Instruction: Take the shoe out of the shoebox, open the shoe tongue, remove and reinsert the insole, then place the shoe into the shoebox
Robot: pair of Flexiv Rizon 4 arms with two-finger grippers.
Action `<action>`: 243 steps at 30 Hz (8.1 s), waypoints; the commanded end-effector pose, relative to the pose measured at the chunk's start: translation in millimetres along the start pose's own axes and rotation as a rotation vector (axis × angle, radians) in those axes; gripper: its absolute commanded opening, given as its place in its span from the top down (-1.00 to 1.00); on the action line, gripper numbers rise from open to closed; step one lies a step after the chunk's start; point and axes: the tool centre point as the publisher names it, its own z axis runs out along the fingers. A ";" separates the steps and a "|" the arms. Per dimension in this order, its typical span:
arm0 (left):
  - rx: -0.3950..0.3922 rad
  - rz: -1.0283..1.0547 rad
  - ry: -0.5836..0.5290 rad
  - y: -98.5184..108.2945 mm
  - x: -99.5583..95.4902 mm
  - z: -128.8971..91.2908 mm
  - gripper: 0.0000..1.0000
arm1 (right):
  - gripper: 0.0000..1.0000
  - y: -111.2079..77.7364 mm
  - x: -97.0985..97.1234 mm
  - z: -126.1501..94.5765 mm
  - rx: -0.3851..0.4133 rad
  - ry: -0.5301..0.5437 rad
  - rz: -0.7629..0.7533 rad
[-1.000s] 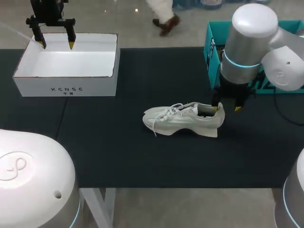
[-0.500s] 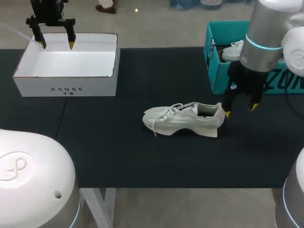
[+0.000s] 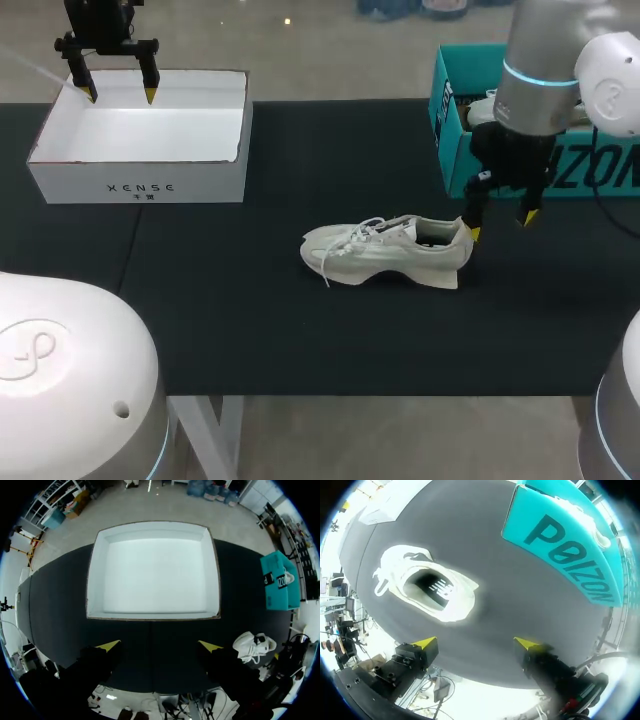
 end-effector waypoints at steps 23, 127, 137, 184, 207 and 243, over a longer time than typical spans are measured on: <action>0.000 0.000 0.000 0.0 0.0 0.0 -1.00 | -1.00 -62.9 -34.2 -29.9 -0.279 -0.122 -0.991; 0.000 0.000 0.000 0.0 0.0 0.0 -1.00 | -1.00 45.0 -29.5 76.5 -1.102 0.451 -1.047; 0.000 0.000 0.000 0.0 0.0 0.0 -1.00 | -1.00 50.9 -9.1 87.0 -1.118 0.485 -1.048; 0.000 0.000 0.000 0.0 0.0 0.0 -1.00 | 1.00 69.4 35.0 118.8 -1.128 0.555 -1.006; 0.000 0.000 0.000 0.0 0.0 0.0 -1.00 | 1.00 69.7 38.0 119.5 -1.142 0.571 -1.019; -0.087 0.145 0.038 106.3 374.9 48.5 -1.00 | 1.00 69.7 38.0 119.5 -1.142 0.571 -1.019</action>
